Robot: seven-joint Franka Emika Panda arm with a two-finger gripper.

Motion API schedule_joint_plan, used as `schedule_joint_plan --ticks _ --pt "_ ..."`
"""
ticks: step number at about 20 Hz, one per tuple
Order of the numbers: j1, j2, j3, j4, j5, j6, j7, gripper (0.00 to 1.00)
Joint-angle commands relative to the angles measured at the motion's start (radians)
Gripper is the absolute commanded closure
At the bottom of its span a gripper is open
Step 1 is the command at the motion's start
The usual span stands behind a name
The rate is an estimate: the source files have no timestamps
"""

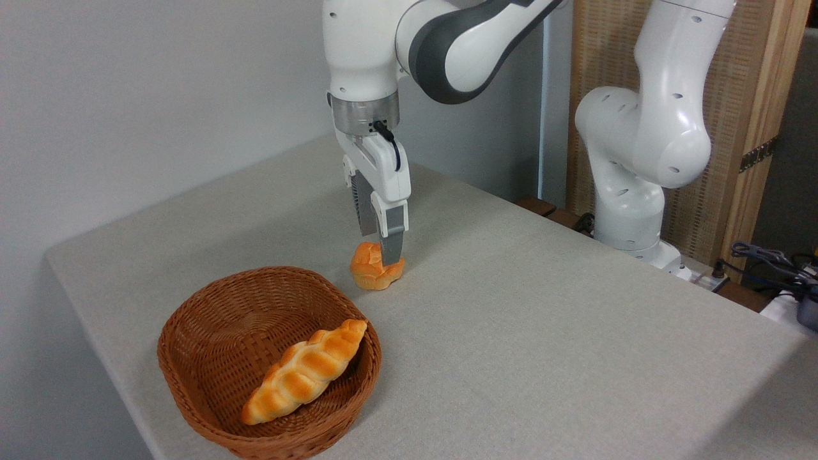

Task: Put bread into the basket
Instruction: 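Close the gripper around the round orange bun, then lift the bun and carry it toward the wicker basket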

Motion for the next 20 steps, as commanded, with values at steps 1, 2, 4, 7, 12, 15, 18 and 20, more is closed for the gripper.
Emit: schedule_joint_plan --ticks 1,2,4,7,12,15,18,20 --pt "-0.047 -0.021 0.023 -0.079 -0.02 0.108 0.018 0.0" --pt "-0.047 -0.02 0.023 -0.084 -0.02 0.119 0.018 0.0" --pt "-0.047 -0.012 0.023 -0.084 -0.014 0.122 0.018 0.0" --pt "-0.047 -0.004 0.023 -0.084 -0.009 0.123 0.022 0.0" --pt "-0.047 -0.001 0.024 -0.09 -0.008 0.125 0.085 0.38" --pt "-0.047 -0.001 0.026 -0.09 -0.008 0.123 0.088 0.55" --pt "-0.047 -0.001 0.026 -0.09 -0.008 0.122 0.09 0.65" --pt "-0.047 -0.001 0.038 -0.09 -0.008 0.122 0.09 0.65"
